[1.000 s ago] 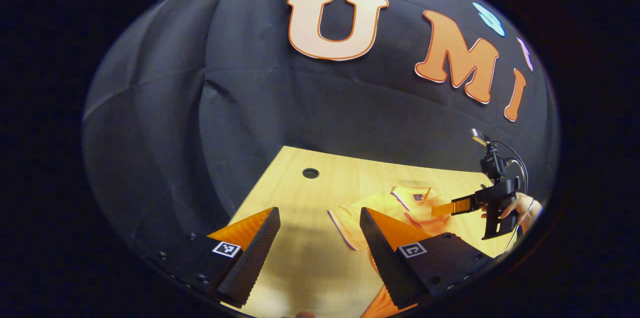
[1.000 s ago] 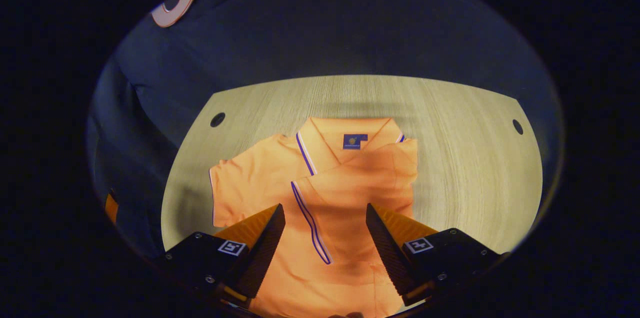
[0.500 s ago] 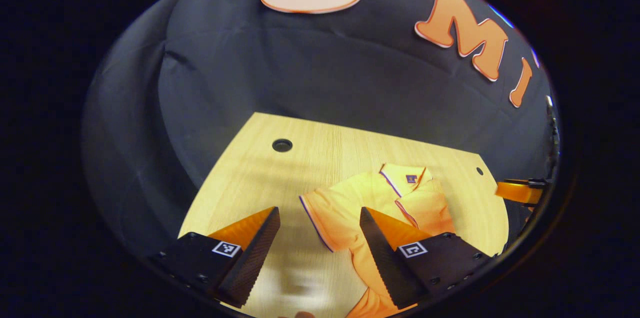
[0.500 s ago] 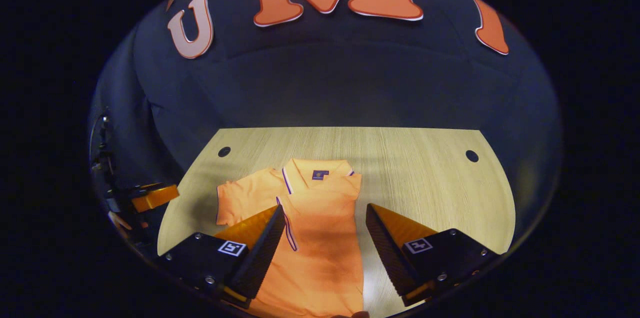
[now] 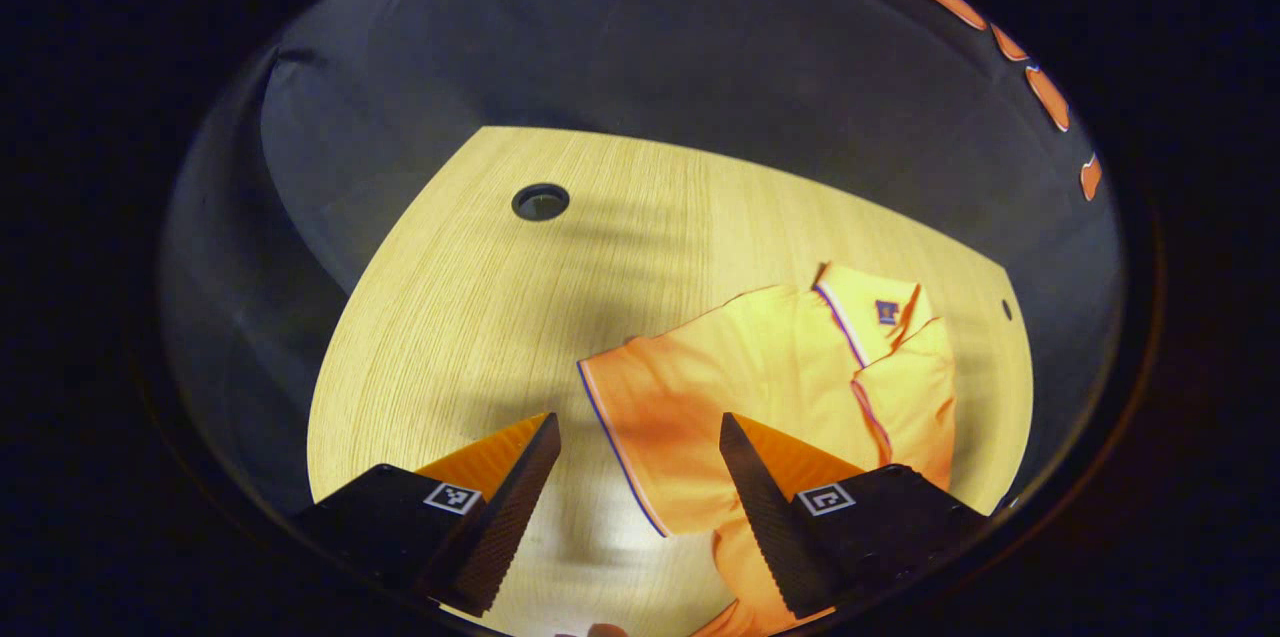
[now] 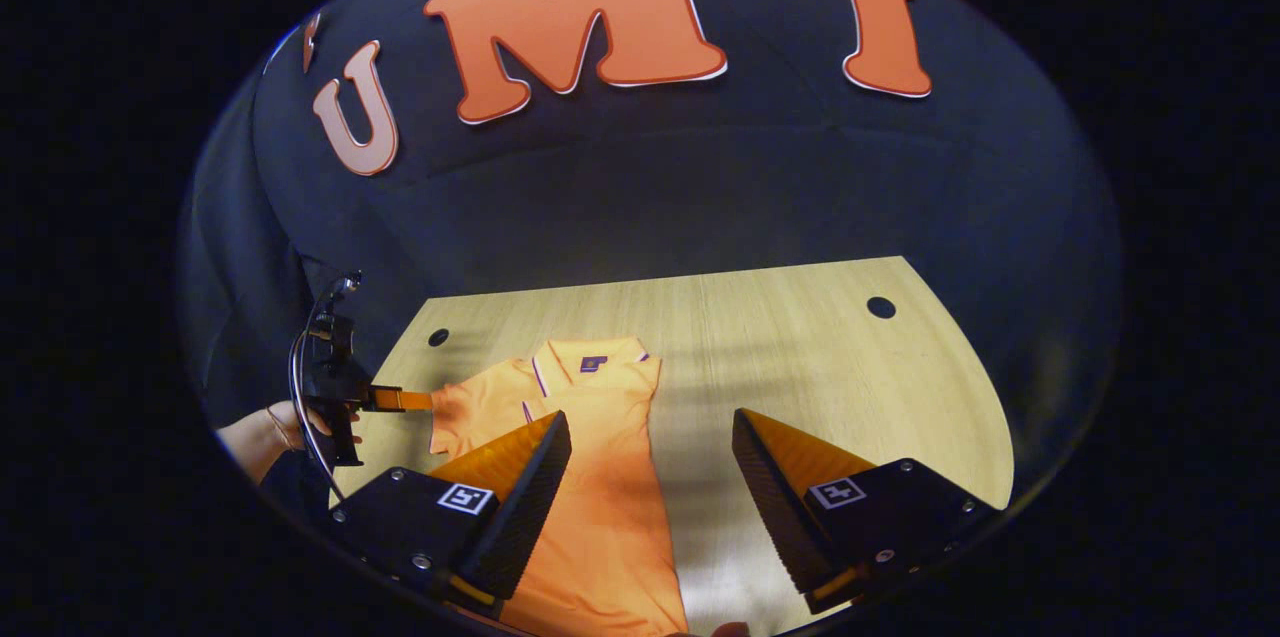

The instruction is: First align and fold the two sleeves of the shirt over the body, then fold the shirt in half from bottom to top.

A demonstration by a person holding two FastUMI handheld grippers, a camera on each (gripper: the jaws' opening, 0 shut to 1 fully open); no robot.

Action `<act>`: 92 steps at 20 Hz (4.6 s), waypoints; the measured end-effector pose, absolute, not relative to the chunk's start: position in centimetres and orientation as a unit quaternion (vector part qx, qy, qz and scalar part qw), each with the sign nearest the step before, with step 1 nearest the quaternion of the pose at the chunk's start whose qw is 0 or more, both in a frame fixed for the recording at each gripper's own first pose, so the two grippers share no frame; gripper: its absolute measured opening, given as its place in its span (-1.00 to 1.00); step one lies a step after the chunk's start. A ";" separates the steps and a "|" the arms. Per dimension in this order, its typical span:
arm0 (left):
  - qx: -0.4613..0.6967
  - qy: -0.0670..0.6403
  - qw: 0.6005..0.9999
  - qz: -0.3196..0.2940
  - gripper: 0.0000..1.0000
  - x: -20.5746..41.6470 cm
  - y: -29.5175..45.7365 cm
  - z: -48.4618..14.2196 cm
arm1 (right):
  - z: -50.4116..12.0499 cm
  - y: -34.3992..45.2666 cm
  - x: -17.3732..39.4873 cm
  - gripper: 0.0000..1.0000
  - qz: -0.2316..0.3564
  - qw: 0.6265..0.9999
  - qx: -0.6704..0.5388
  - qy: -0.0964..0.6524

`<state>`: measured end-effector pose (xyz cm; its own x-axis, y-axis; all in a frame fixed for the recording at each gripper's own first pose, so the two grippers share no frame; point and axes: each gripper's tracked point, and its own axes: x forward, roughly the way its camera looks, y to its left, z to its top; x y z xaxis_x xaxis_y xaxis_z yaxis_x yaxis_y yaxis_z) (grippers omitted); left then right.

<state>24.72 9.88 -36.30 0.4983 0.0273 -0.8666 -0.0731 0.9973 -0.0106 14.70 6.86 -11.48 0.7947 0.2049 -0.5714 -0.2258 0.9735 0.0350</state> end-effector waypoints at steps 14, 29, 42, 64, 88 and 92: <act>0.007 0.567 0.821 0.063 0.92 23.7 9.0 -41.1 | -13.8 2.9 13.4 0.97 0.124 0.934 0.029 0.334; 0.007 0.512 0.859 -0.010 -0.98 24.7 6.0 -35.2 | -12.3 3.7 13.4 0.98 0.109 0.949 0.014 0.297; 0.028 0.466 0.872 -0.147 -0.98 23.7 -9.5 -27.6 | -10.5 3.5 12.2 0.97 0.109 0.954 0.012 0.280; 0.043 0.553 0.817 -0.157 -0.81 22.1 -22.0 -41.3 | -16.0 -1.9 10.8 0.97 0.070 0.938 0.019 0.340; 0.017 0.484 0.869 -0.098 0.97 14.4 -7.4 -32.3 | -20.8 6.9 8.3 0.98 0.129 0.903 -0.035 0.408; 0.009 0.500 0.862 -0.078 0.97 10.1 -4.4 -33.3 | -23.1 8.4 6.8 0.99 0.134 0.890 -0.059 0.433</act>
